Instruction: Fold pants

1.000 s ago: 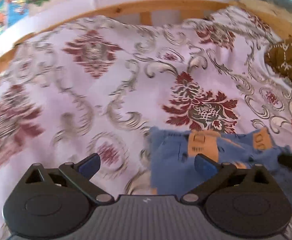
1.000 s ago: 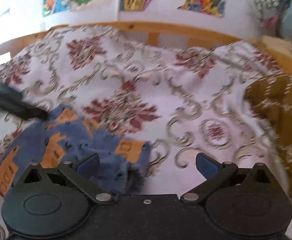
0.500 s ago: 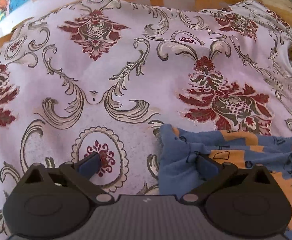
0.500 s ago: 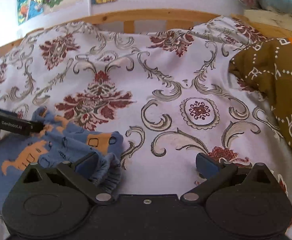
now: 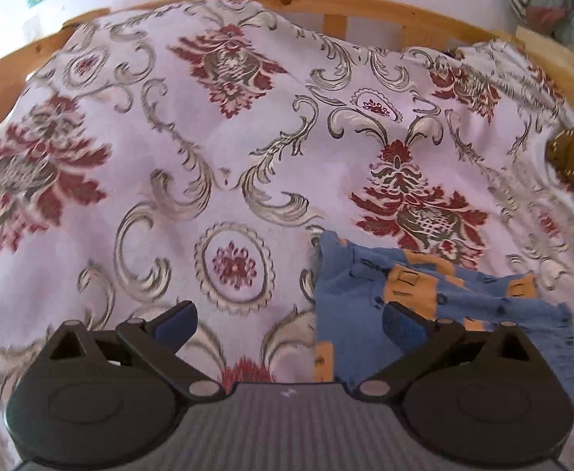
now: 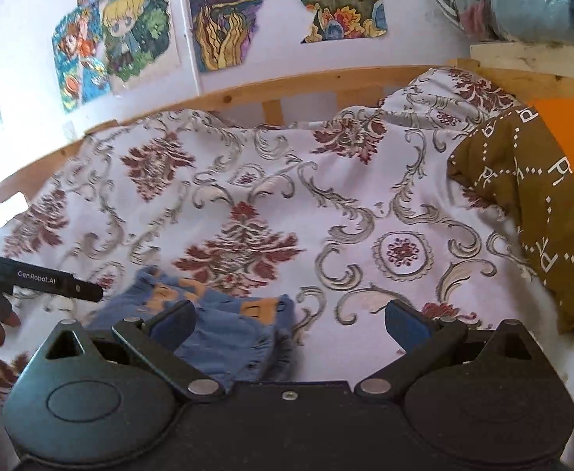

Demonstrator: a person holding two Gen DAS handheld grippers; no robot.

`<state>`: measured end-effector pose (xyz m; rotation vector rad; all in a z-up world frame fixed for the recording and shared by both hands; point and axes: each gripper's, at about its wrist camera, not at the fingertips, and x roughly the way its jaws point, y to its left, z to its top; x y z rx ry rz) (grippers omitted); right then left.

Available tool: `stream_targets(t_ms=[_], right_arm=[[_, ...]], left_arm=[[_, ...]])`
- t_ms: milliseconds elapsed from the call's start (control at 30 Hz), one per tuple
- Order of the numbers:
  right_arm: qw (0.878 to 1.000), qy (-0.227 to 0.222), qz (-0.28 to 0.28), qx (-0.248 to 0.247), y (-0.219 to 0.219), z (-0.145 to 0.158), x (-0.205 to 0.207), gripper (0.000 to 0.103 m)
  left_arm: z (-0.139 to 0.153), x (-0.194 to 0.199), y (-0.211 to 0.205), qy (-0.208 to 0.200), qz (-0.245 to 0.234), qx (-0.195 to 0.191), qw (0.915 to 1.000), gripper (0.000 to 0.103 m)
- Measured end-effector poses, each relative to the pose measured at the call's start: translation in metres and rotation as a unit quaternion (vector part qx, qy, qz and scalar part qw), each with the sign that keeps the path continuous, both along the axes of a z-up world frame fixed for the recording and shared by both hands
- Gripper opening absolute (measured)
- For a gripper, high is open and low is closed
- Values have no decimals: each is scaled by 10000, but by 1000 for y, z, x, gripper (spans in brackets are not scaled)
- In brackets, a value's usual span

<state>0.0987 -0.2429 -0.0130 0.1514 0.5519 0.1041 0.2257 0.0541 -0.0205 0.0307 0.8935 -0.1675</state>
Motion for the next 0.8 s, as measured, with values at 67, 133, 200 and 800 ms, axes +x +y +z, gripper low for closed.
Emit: stream_targets(t_ms=[67,133,200,800], right_arm=[[9998,-14,93,155,2,4,-8,102],[9992,73,227,310,4,5,-15,102],[9979,263,438,402,8,2,-19,102],[9775,1390,1313,896,-15,-34,15,102]], left_arm=[[6,-13,8,136,99,-170,9997,103],[7,-27,15,245,132,-258,9993,103],[6,-40,22,456,137,-298,9984,103],[-20,-24,18,1272,-37,-621,9899,103]])
